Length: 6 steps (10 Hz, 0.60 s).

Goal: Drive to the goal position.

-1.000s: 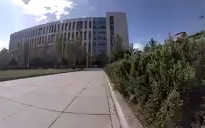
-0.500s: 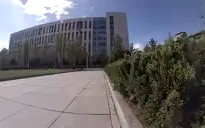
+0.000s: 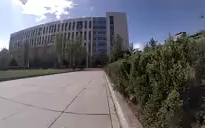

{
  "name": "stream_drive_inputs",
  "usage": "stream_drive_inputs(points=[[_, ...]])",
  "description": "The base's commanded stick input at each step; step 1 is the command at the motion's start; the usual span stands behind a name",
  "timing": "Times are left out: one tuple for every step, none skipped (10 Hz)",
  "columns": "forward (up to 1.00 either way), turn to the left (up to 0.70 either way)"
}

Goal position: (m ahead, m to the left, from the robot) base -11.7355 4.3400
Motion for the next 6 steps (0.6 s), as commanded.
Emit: stream_drive_inputs(points=[[0.04,0.00],[0.04,0.00],[0.04,0.00],[0.04,0.00],[0.04,0.00],[0.04,0.00]])
